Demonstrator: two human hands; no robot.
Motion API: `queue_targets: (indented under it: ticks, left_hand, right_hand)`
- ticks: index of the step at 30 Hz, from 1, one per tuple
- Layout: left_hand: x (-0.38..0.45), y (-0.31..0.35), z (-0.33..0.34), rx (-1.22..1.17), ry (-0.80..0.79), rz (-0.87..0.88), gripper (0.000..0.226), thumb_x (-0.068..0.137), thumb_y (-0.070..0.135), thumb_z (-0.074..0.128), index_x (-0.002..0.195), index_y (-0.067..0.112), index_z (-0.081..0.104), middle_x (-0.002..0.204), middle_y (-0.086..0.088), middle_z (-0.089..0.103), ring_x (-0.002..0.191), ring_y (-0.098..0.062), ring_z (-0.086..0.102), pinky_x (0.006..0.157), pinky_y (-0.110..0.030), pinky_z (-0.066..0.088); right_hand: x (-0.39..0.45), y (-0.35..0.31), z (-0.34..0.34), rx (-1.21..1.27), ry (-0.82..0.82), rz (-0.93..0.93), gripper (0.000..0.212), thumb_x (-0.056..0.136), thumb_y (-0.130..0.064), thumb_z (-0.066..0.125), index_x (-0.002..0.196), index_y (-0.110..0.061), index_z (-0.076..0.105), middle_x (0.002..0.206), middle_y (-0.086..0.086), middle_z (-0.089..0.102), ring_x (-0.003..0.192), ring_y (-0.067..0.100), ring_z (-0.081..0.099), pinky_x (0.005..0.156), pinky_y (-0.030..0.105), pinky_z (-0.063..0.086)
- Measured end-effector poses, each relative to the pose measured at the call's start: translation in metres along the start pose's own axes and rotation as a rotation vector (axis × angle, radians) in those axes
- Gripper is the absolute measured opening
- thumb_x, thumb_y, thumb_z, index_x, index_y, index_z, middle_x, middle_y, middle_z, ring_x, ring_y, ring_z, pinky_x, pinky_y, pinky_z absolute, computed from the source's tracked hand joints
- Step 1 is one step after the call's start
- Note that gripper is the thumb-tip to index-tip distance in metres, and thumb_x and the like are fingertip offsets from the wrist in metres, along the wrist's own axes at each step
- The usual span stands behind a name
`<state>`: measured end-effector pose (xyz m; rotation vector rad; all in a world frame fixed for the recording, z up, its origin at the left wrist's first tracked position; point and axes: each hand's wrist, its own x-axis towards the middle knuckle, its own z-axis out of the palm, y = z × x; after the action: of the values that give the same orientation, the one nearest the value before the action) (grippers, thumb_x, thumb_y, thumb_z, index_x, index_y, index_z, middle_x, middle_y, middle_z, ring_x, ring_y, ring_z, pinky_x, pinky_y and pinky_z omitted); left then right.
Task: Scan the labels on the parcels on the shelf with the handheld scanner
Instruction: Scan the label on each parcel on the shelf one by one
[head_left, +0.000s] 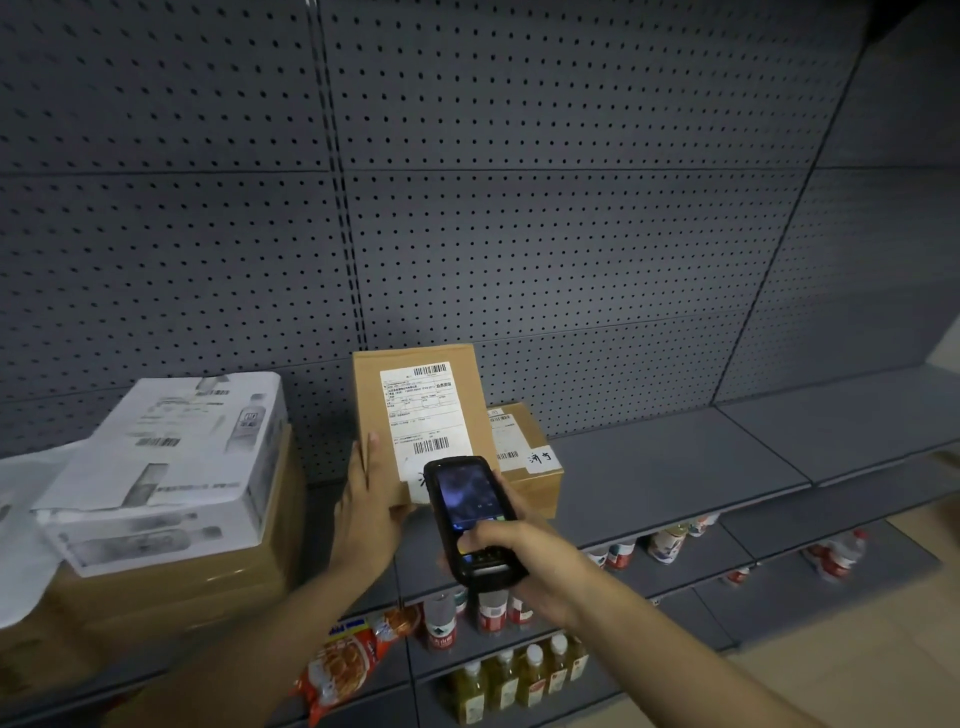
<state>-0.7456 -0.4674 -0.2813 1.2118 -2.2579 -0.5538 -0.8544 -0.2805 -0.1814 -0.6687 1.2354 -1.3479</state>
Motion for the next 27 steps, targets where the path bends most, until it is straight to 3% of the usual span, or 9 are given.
queue_targets:
  ticks: [7,11,14,22,27]
  left_hand:
    - [0.05,0.008,0.01,-0.094,-0.072,0.047,0.107,0.087,0.033,0.065,0.145,0.034,-0.025,0.157,-0.006,0.008,0.129,-0.035,0.043,0.095,-0.048,0.048]
    - [0.075,0.02,0.022,-0.107,-0.109,0.083,0.105,0.086,0.034,0.066,0.149,0.029,-0.018,0.157,-0.005,0.01,0.133,-0.03,0.039,0.097,-0.047,0.047]
    - [0.092,0.032,0.034,-0.102,-0.146,0.076,0.105,0.084,0.04,0.065,0.148,0.034,-0.018,0.157,-0.005,0.011,0.132,-0.03,0.04,0.095,-0.05,0.048]
    - [0.111,0.06,0.068,-0.097,-0.224,0.071,0.096,0.085,0.042,0.063,0.151,0.031,-0.005,0.156,-0.005,0.019,0.128,-0.029,0.046,0.095,-0.045,0.047]
    - [0.112,0.073,0.083,-0.079,-0.249,0.009,0.093,0.085,0.045,0.063,0.151,0.031,-0.001,0.155,-0.003,0.022,0.126,-0.029,0.047,0.093,-0.042,0.046]
  right_hand:
    - [0.049,-0.008,-0.02,0.036,0.154,-0.049,0.068,0.067,0.007,0.067,0.13,-0.014,0.051,0.109,0.028,0.066,0.078,0.031,0.072,0.061,0.034,0.057]
    - [0.071,-0.017,-0.037,0.05,0.235,-0.119,0.073,0.06,0.005,0.066,0.128,-0.017,0.054,0.102,0.018,0.069,0.076,0.025,0.071,0.06,0.034,0.056]
    - [0.084,-0.021,-0.049,0.046,0.308,-0.138,0.075,0.055,0.001,0.069,0.124,-0.025,0.058,0.102,0.011,0.072,0.087,0.026,0.068,0.064,0.035,0.055]
    - [0.101,-0.022,-0.081,0.063,0.412,-0.163,0.076,0.055,0.002,0.066,0.124,-0.028,0.057,0.106,0.01,0.07,0.091,0.028,0.065,0.072,0.04,0.056]
    - [0.106,-0.028,-0.102,0.081,0.42,-0.129,0.073,0.057,0.001,0.065,0.124,-0.027,0.056,0.101,0.009,0.068,0.083,0.024,0.065,0.061,0.031,0.054]
